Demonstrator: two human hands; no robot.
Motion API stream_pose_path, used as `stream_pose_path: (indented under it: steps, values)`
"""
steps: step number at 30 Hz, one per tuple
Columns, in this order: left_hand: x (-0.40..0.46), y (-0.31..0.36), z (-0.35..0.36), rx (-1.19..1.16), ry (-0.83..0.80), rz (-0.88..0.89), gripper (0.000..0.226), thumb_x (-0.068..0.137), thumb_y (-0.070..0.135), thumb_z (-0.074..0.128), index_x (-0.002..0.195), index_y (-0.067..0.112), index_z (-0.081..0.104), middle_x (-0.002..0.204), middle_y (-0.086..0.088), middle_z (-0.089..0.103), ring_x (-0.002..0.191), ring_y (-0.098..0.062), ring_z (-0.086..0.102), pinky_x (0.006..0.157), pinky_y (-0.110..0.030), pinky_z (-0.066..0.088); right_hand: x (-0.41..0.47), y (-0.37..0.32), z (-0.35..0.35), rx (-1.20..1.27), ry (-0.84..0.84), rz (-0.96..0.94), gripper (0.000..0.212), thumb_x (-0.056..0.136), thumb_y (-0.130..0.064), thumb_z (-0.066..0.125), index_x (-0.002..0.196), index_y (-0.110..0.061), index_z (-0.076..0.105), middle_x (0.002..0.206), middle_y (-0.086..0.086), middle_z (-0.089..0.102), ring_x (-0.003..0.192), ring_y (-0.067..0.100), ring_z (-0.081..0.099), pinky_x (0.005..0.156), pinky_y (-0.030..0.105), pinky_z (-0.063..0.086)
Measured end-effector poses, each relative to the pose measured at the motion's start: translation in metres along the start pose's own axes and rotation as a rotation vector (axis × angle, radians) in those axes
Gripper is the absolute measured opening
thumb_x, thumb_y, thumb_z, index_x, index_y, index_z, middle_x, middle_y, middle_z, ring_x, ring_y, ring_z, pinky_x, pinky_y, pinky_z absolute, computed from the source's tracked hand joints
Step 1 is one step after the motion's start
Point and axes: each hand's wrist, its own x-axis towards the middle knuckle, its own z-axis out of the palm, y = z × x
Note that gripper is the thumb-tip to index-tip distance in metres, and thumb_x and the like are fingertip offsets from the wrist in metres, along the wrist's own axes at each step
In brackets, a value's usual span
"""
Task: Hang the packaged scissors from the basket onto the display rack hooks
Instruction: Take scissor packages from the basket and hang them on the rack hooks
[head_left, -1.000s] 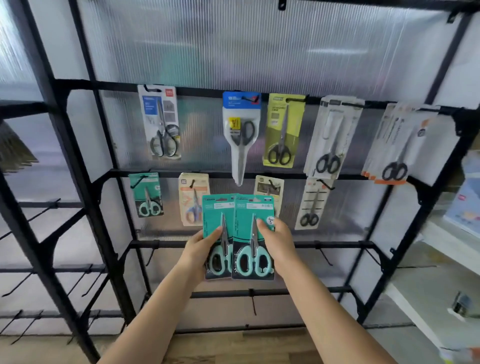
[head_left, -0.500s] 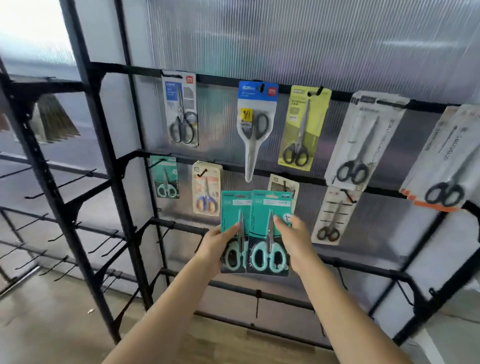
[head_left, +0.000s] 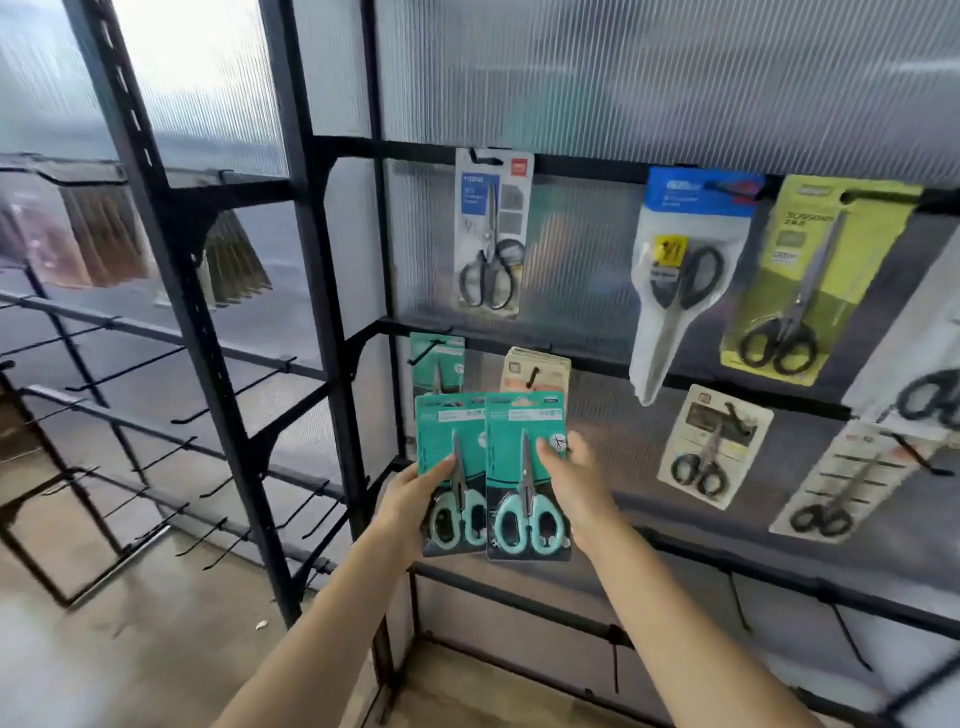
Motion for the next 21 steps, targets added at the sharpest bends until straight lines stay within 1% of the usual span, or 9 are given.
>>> stream_pose_path:
  steps: [2,4,6,8,10,11,14,18,21]
  values:
    - [0.019,0.008,-0.023,0.004,0.012,-0.008,0.021,0.090,0.020,0.062,0.103,0.004,0.065,0.083,-0.014,0.074,0.068,-0.028,0.071,0.057,-0.033,0.057,0.014,-0.001,0.025,-0.050,0.016,-0.007,0.023,0.098,-0.019,0.048,0.120,-0.013,0.054,0.117,0.000,0.060,0.110,0.016,0.058,0.074,0.020,0.050]
    - [0.040,0.015,-0.046,-0.001,0.022,-0.013,0.024,0.090,0.019,0.062,0.105,0.002,0.065,0.085,-0.016,0.073,0.069,-0.029,0.071,0.058,-0.034,0.057,0.027,-0.006,0.051,-0.104,0.034,-0.029,0.033,0.097,-0.024,0.049,0.127,-0.010,0.052,0.126,-0.001,0.056,0.121,0.018,0.052,0.095,0.030,0.045]
    - [0.059,0.022,-0.066,-0.017,0.028,-0.014,0.021,0.090,0.018,0.062,0.104,0.002,0.065,0.083,-0.016,0.073,0.066,-0.028,0.071,0.054,-0.033,0.057,0.039,-0.010,0.075,-0.119,0.048,-0.036,0.041,0.097,-0.026,0.050,0.134,-0.008,0.046,0.129,-0.003,0.051,0.127,0.018,0.046,0.101,0.027,0.036]
    - [0.073,0.028,-0.083,-0.023,0.041,-0.019,0.016,0.090,0.017,0.062,0.098,0.004,0.064,0.076,-0.013,0.073,0.060,-0.025,0.070,0.049,-0.030,0.056,0.050,-0.013,0.095,-0.118,0.044,-0.032,0.036,0.098,-0.024,0.050,0.129,-0.007,0.048,0.120,-0.004,0.054,0.121,0.016,0.050,0.093,0.017,0.038]
    - [0.083,0.031,-0.096,-0.027,0.047,-0.033,0.014,0.089,0.016,0.062,0.096,0.004,0.063,0.071,-0.011,0.073,0.056,-0.023,0.069,0.047,-0.028,0.055,0.055,-0.017,0.114,-0.110,0.028,-0.023,0.012,0.098,-0.021,0.048,0.110,-0.016,0.049,0.096,-0.014,0.052,0.098,0.007,0.055,0.067,0.001,0.039]
    - [0.087,0.032,-0.102,-0.027,0.042,-0.041,0.013,0.090,0.016,0.062,0.095,0.003,0.063,0.069,-0.011,0.072,0.055,-0.023,0.069,0.046,-0.028,0.054,0.058,-0.018,0.121,-0.101,0.018,-0.030,0.010,0.099,-0.020,0.048,0.108,-0.019,0.048,0.091,-0.017,0.048,0.094,0.005,0.053,0.060,0.001,0.038]
    - [0.099,0.036,-0.116,-0.017,0.023,-0.072,0.015,0.090,0.016,0.062,0.097,0.003,0.064,0.073,-0.013,0.073,0.057,-0.024,0.070,0.047,-0.029,0.055,0.065,-0.018,0.140,-0.088,0.009,-0.036,0.023,0.100,-0.019,0.045,0.122,-0.013,0.049,0.096,-0.013,0.045,0.097,0.004,0.046,0.056,0.000,0.036]
    - [0.113,0.035,-0.126,0.001,0.002,-0.075,0.021,0.088,0.021,0.064,0.102,0.005,0.065,0.086,-0.018,0.073,0.067,-0.030,0.071,0.060,-0.036,0.058,0.076,-0.007,0.153,-0.130,0.057,-0.031,0.006,0.100,-0.022,0.045,0.104,-0.022,0.048,0.097,-0.012,0.055,0.099,0.010,0.056,0.057,0.003,0.038]
    - [0.121,0.033,-0.128,0.025,0.005,-0.071,0.025,0.088,0.022,0.064,0.104,0.003,0.064,0.085,-0.018,0.073,0.068,-0.031,0.071,0.062,-0.036,0.058,0.083,-0.002,0.157,-0.160,0.094,-0.057,0.007,0.099,-0.021,0.045,0.102,-0.021,0.052,0.101,-0.006,0.061,0.095,0.011,0.059,0.068,0.015,0.043]
